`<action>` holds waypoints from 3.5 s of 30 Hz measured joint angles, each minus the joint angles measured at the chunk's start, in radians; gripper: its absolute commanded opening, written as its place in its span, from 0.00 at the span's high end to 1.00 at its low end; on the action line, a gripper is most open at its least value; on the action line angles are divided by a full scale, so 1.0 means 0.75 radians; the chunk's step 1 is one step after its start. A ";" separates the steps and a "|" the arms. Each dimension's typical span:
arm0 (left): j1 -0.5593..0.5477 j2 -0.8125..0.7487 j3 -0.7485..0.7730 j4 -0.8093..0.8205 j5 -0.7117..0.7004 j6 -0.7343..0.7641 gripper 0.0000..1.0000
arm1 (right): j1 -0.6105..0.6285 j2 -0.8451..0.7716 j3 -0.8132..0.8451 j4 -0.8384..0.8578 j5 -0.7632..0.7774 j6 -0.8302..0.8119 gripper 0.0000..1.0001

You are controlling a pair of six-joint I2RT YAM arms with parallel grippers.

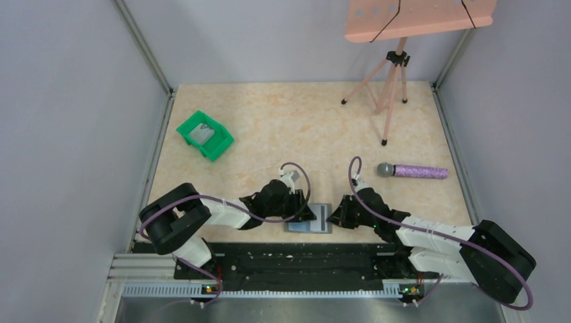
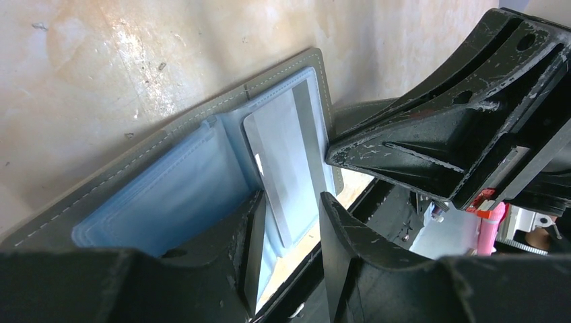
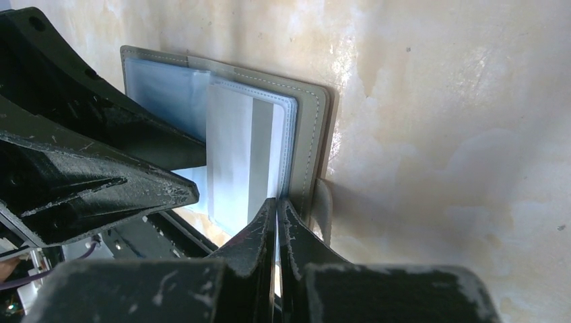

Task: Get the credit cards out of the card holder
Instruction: Remove the credit card from the card holder.

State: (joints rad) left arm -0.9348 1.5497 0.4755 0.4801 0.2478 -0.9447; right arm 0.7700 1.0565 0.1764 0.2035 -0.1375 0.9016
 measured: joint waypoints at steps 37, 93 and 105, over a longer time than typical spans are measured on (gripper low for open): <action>0.001 -0.087 -0.079 0.076 -0.031 -0.105 1.00 | -0.027 -0.032 -0.026 0.024 -0.013 0.010 1.00; -0.001 -0.227 -0.101 -0.161 -0.144 -0.063 0.56 | -0.047 0.170 0.162 -0.039 -0.128 -0.059 0.82; 0.000 -0.148 -0.134 0.010 -0.113 -0.063 0.54 | -0.044 0.184 0.148 -0.006 -0.099 -0.023 0.82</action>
State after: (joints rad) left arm -0.9348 1.4387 0.3752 0.4873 0.1631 -0.9920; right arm 0.7368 1.1946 0.2874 0.1993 -0.2119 0.8841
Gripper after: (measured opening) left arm 0.459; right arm 0.177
